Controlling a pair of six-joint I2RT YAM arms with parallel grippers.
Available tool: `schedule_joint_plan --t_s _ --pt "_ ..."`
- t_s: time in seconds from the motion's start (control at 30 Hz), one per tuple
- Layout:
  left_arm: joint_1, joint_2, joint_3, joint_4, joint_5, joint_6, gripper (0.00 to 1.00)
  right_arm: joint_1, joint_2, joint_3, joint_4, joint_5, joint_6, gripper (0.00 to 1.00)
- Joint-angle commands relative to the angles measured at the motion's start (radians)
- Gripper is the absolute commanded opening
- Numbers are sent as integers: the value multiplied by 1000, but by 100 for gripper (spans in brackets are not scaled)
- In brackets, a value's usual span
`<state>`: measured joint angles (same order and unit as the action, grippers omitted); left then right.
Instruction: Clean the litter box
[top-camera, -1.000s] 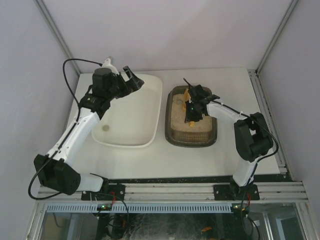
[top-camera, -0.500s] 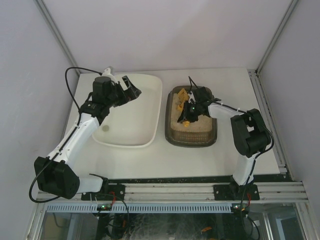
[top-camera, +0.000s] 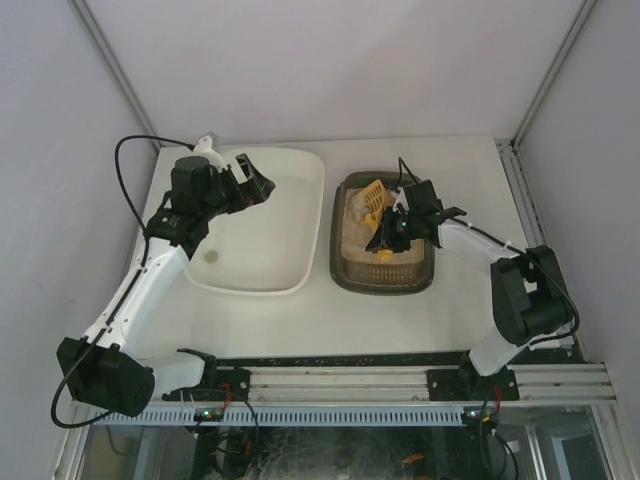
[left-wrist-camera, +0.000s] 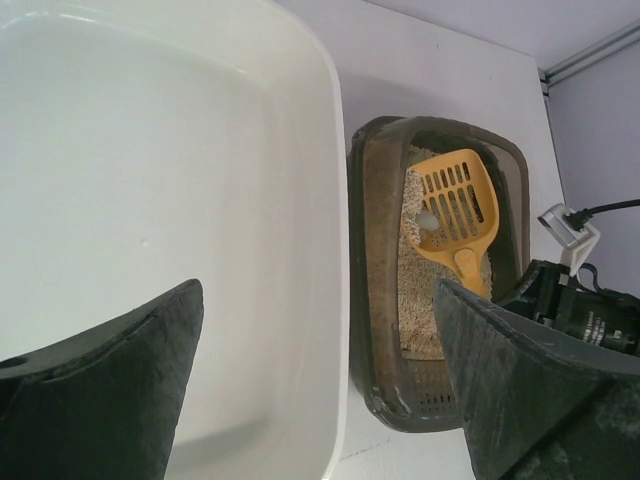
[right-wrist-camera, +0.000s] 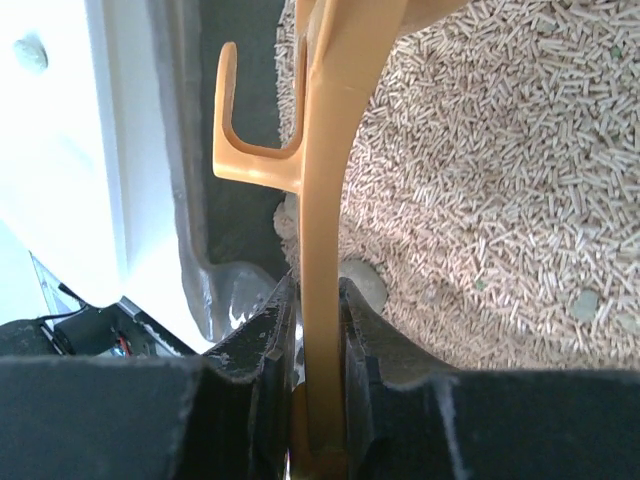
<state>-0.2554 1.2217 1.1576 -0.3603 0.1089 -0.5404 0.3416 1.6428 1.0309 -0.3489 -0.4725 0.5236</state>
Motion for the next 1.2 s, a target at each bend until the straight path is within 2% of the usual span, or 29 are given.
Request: schedule_joint_plan --t_s 0.0,0.1,0.2,0.33,0.47,0.53,0.6,0.67,0.77,0.87,0.97,1.03,1.17 --pt "25 -62 -19 -7 47 65 100 -11 -103 -5 -38 14 -21 0" --pt "35 -96 -22 -37 98 119 100 -30 -155 -39 -46 -31 -11 0" --pt "39 -109 -4 -115 95 187 100 -58 -244 -137 17 -114 37 0" --pt "40 -141 -9 -186 45 267 100 -137 -375 -370 310 -278 207 0" --pt "62 -156 -9 -238 37 307 100 -95 -444 -447 400 -279 227 0" --pt "80 -164 -38 -230 42 303 100 -112 -467 -496 477 -292 271 0" --pt "89 -174 -70 -216 45 304 100 -110 -480 -508 463 -256 259 0" --pt "92 -182 -98 -207 70 317 100 -92 -471 -514 472 -287 254 0" --pt "92 -188 -125 -198 100 325 100 -157 -491 -593 559 -311 308 0" --pt "93 -192 -135 -181 64 321 100 -105 -485 -592 528 -277 276 0" --pt "92 -190 -139 -171 14 326 100 -136 -452 -672 698 -341 363 0" --pt "92 -192 -152 -157 -8 327 100 -165 -444 -702 739 -330 388 0" --pt "93 -190 -180 -141 -24 335 100 -61 -433 -653 691 -322 365 0"
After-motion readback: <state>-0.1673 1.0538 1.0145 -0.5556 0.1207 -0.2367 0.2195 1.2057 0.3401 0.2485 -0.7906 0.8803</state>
